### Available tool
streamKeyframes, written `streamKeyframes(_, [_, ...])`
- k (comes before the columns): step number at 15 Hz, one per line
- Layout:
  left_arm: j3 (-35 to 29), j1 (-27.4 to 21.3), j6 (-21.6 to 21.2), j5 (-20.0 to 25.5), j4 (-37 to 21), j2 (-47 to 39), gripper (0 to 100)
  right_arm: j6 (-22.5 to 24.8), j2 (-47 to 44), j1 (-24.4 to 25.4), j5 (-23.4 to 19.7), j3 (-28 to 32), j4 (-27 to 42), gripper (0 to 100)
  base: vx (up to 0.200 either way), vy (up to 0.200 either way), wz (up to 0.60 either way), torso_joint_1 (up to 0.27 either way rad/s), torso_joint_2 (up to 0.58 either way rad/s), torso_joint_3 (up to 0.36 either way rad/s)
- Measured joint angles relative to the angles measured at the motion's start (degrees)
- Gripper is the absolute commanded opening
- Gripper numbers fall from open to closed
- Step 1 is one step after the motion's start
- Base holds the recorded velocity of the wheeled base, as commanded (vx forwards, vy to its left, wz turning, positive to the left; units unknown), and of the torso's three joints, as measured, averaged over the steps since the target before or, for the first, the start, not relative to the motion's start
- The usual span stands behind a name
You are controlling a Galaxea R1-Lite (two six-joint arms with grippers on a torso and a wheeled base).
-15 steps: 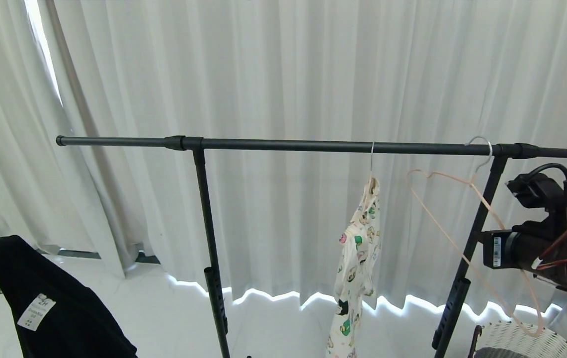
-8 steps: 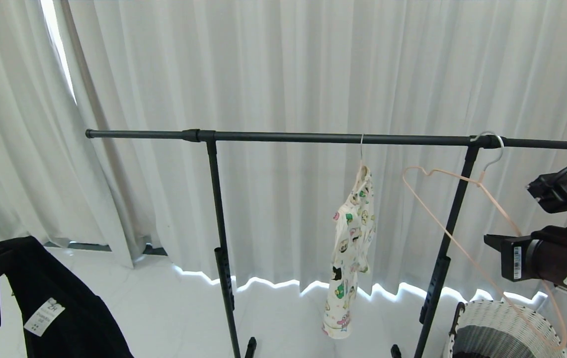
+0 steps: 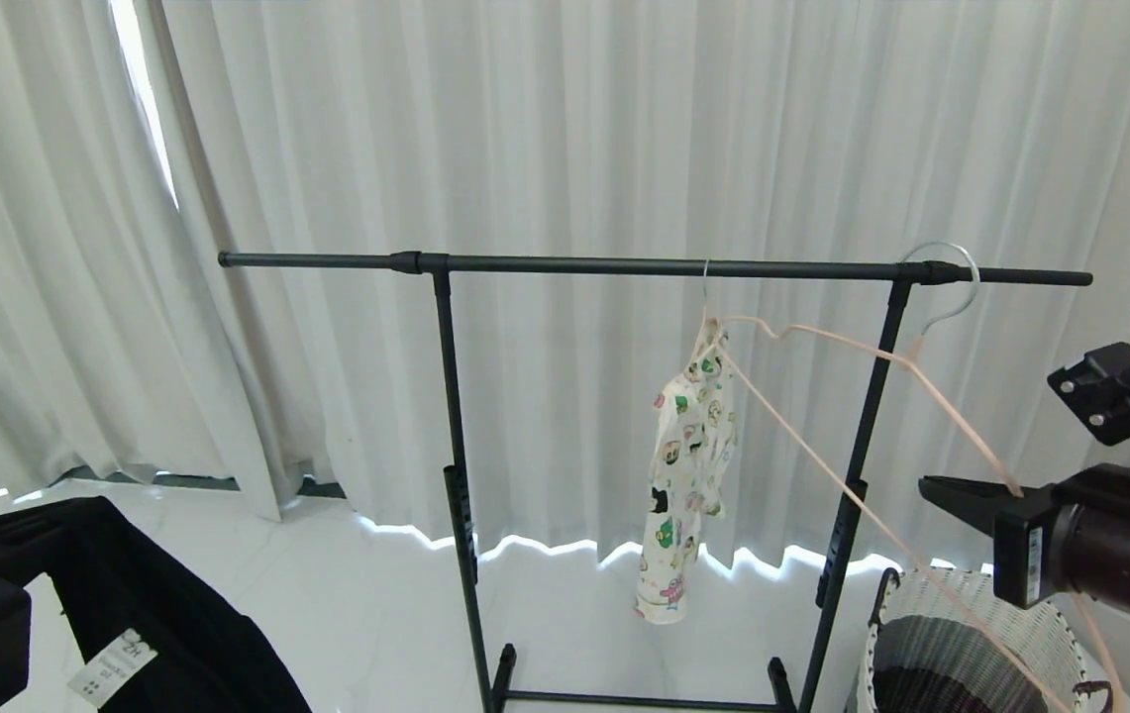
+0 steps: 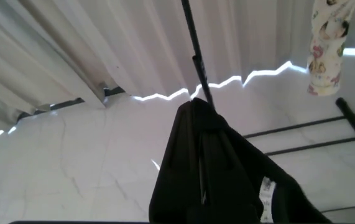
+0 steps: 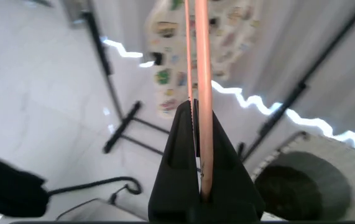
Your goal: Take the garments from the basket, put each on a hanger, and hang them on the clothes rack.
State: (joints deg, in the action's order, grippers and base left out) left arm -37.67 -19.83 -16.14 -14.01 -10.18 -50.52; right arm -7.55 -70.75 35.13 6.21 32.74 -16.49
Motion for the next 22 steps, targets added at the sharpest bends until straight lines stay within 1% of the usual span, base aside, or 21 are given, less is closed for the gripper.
streamKeyframes(2, [1.21,-0.01,-1.54,-0.11,0.02,-0.52,0,-1.49,1.00,4.45,-2.08,-0.98,0.02,0,0.000,0.000,0.00,0.000,0.00,0.000])
streamKeyframes(4, [0.55,-0.04,-1.04,-0.61,-0.05,-3.04,0,-4.41,1.77,10.45,-3.47,-1.68,0.07,0,0.000,0.000,0.00,0.000,0.00,0.000])
streamKeyframes(5, [-0.89,0.00,0.22,-0.88,-0.02,-5.05,0,-6.24,2.01,13.59,-4.29,-1.90,0.05,0,0.000,0.000,0.00,0.000,0.00,0.000])
streamKeyframes(7, [-3.97,0.10,3.80,-1.10,0.00,-8.79,0,-8.00,2.27,17.90,-6.07,-2.10,-0.01,0,0.000,0.000,0.00,0.000,0.00,0.000])
streamKeyframes(8, [-6.18,0.10,6.70,-1.73,-0.02,-11.36,0,-8.51,2.27,20.54,-7.02,-2.12,-0.06,0,0.000,0.000,0.00,0.000,0.00,0.000])
streamKeyframes(9, [-9.08,-0.01,10.75,-2.79,-0.02,-14.40,0,-8.84,2.07,23.16,-7.59,-2.13,-0.17,0,0.000,0.000,0.00,0.000,0.00,0.000])
streamKeyframes(11, [-15.42,-1.55,21.50,-4.99,0.02,-20.26,0,-9.20,1.02,26.93,-7.97,-1.96,-0.44,0,0.000,0.000,0.00,0.000,0.00,0.000])
streamKeyframes(12, [-18.05,-3.54,25.47,-5.53,0.04,-22.69,0,-9.89,0.17,28.50,-8.03,-1.55,-1.29,0,0.000,0.000,0.00,0.000,0.00,0.000])
streamKeyframes(13, [-19.60,-5.28,27.00,-5.75,0.06,-24.48,0,-10.59,-0.63,29.77,-8.01,-1.18,-2.36,0,0.000,0.000,0.00,0.000,0.00,0.000])
streamKeyframes(15, [-21.11,-8.50,27.68,-6.79,0.00,-27.23,0,-11.28,-2.89,31.40,-7.97,-0.34,-4.79,0,0.000,0.000,0.00,0.000,0.00,0.000])
streamKeyframes(16, [-21.39,-9.30,27.66,-7.85,0.00,-28.26,0,-11.39,-3.94,31.71,-7.97,-0.09,-5.84,0,0.000,0.000,0.00,0.000,0.00,0.000])
streamKeyframes(18, [-21.61,-9.98,26.70,-10.48,0.02,-30.27,0,-11.45,-5.32,31.90,-8.01,0.39,-6.24,0,0.000,0.000,0.00,0.000,0.00,0.000])
streamKeyframes(22, [-22.25,-10.14,24.81,-11.87,2.52,-33.05,0,-11.42,-5.84,32.06,-8.14,0.61,-6.22,0,0.000,0.000,0.00,0.000,0.00,0.000])
